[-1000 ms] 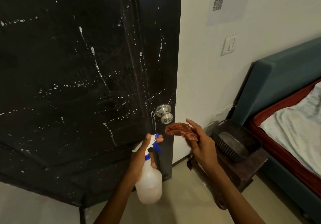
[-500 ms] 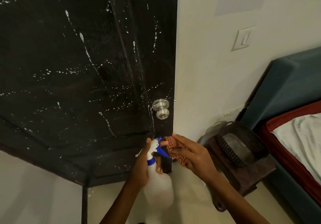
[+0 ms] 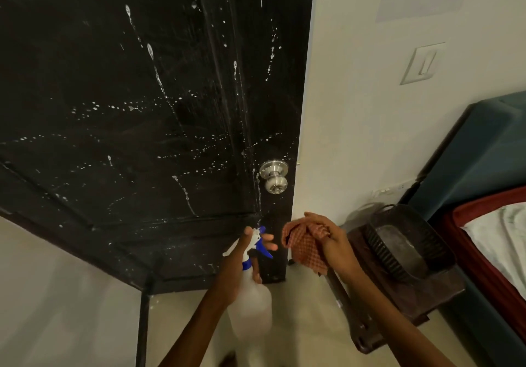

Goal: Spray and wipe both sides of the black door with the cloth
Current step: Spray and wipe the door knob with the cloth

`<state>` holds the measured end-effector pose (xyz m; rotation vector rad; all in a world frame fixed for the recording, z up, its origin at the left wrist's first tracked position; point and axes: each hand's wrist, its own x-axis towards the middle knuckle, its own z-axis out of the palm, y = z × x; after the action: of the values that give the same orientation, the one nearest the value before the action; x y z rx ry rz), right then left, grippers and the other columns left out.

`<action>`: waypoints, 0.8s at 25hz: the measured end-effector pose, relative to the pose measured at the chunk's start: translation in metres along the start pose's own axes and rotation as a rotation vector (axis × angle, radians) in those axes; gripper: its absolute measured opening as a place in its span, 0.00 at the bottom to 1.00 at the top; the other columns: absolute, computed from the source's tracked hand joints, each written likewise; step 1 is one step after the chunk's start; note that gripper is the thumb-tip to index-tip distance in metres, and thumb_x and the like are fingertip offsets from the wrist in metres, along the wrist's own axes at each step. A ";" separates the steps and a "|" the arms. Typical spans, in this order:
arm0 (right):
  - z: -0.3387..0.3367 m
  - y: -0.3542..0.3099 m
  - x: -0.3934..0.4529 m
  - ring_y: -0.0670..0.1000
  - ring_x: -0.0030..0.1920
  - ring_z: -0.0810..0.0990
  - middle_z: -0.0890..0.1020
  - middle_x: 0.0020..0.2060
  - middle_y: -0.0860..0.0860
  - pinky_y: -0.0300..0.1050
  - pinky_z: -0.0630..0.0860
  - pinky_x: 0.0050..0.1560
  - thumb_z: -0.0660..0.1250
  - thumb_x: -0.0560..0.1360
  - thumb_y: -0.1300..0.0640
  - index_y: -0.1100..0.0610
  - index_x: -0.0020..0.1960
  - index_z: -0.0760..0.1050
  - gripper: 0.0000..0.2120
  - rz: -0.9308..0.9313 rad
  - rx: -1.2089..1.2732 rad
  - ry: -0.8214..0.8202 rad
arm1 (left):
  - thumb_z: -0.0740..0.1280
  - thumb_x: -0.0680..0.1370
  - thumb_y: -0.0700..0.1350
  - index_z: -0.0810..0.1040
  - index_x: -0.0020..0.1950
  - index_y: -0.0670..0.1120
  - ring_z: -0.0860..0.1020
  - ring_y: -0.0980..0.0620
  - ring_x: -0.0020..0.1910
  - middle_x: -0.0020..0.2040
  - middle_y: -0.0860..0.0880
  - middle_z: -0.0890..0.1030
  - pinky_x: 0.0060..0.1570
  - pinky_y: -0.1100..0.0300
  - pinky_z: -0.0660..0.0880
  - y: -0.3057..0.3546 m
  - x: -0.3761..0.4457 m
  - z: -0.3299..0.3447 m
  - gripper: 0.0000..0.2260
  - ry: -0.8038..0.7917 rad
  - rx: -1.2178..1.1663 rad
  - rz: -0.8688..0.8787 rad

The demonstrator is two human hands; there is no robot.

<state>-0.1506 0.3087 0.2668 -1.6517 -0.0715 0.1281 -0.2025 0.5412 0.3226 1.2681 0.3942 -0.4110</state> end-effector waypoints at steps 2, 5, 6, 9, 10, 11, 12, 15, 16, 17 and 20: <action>0.003 0.015 -0.004 0.58 0.53 0.86 0.86 0.53 0.59 0.64 0.79 0.62 0.62 0.83 0.57 0.60 0.59 0.80 0.11 0.471 0.196 0.096 | 0.71 0.52 0.78 0.79 0.59 0.42 0.84 0.52 0.38 0.49 0.44 0.84 0.28 0.60 0.78 0.005 0.011 -0.003 0.49 -0.063 0.094 0.037; 0.006 0.026 -0.019 0.64 0.54 0.84 0.85 0.54 0.60 0.66 0.81 0.57 0.65 0.82 0.57 0.60 0.62 0.77 0.12 0.677 0.335 0.147 | 0.71 0.47 0.79 0.79 0.56 0.44 0.84 0.52 0.38 0.46 0.46 0.84 0.27 0.60 0.79 0.006 0.021 -0.010 0.50 -0.131 0.186 0.062; 0.007 0.027 -0.023 0.64 0.54 0.84 0.85 0.55 0.60 0.66 0.82 0.54 0.65 0.81 0.56 0.59 0.64 0.77 0.13 0.657 0.413 0.167 | 0.71 0.47 0.79 0.79 0.55 0.44 0.84 0.52 0.38 0.46 0.45 0.84 0.29 0.58 0.80 0.007 0.024 -0.013 0.49 -0.132 0.189 0.049; 0.006 0.020 -0.023 0.65 0.58 0.83 0.85 0.56 0.59 0.70 0.80 0.55 0.66 0.81 0.55 0.55 0.66 0.75 0.14 0.551 0.681 0.221 | 0.75 0.49 0.75 0.77 0.56 0.43 0.85 0.50 0.45 0.50 0.48 0.85 0.37 0.53 0.82 0.011 0.040 -0.016 0.47 -0.228 0.182 -0.029; 0.006 0.014 -0.019 0.64 0.61 0.82 0.85 0.59 0.58 0.69 0.80 0.57 0.66 0.81 0.56 0.54 0.67 0.75 0.15 0.504 0.768 0.231 | 0.75 0.58 0.72 0.77 0.60 0.43 0.85 0.49 0.49 0.54 0.47 0.85 0.41 0.53 0.82 0.012 0.041 -0.016 0.42 -0.267 0.130 0.021; 0.005 0.008 -0.015 0.63 0.63 0.81 0.83 0.61 0.58 0.68 0.79 0.59 0.66 0.81 0.57 0.53 0.69 0.74 0.17 0.453 0.827 0.250 | 0.71 0.68 0.70 0.78 0.62 0.45 0.84 0.49 0.52 0.58 0.47 0.84 0.44 0.54 0.82 0.011 0.040 -0.013 0.34 -0.262 0.123 0.101; 0.005 0.000 -0.009 0.62 0.64 0.80 0.83 0.63 0.57 0.66 0.78 0.62 0.66 0.81 0.57 0.52 0.69 0.73 0.18 0.403 0.851 0.268 | 0.66 0.73 0.69 0.81 0.60 0.47 0.83 0.50 0.50 0.57 0.47 0.84 0.43 0.55 0.81 0.010 0.037 -0.008 0.29 -0.166 0.136 0.109; 0.013 -0.024 0.006 0.57 0.63 0.81 0.83 0.62 0.53 0.60 0.77 0.65 0.65 0.81 0.59 0.50 0.68 0.73 0.16 0.250 0.794 0.321 | 0.63 0.73 0.69 0.84 0.49 0.46 0.83 0.51 0.38 0.44 0.49 0.86 0.34 0.58 0.79 0.015 0.034 0.004 0.27 0.111 0.200 0.163; 0.016 -0.028 0.012 0.56 0.63 0.82 0.83 0.62 0.52 0.59 0.77 0.64 0.64 0.82 0.59 0.50 0.68 0.73 0.15 0.207 0.763 0.340 | 0.61 0.72 0.68 0.84 0.46 0.46 0.82 0.50 0.36 0.40 0.49 0.86 0.32 0.61 0.78 0.022 0.036 0.007 0.26 0.130 0.216 0.163; 0.021 -0.032 0.016 0.55 0.63 0.81 0.82 0.62 0.52 0.58 0.77 0.64 0.63 0.83 0.58 0.51 0.70 0.72 0.16 0.177 0.737 0.355 | 0.58 0.72 0.67 0.83 0.44 0.46 0.82 0.46 0.36 0.40 0.48 0.86 0.31 0.63 0.78 0.030 0.041 0.009 0.27 0.161 0.232 0.185; 0.036 -0.034 0.024 0.56 0.66 0.78 0.79 0.67 0.52 0.58 0.74 0.68 0.61 0.84 0.55 0.54 0.77 0.65 0.22 0.147 0.671 0.382 | 0.56 0.73 0.68 0.82 0.48 0.41 0.79 0.42 0.37 0.44 0.39 0.85 0.29 0.62 0.76 0.041 0.050 0.015 0.31 0.223 0.237 0.245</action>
<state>-0.1302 0.3498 0.2968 -0.9854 0.3503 -0.0530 -0.1384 0.5332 0.3351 1.5801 0.3801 -0.1093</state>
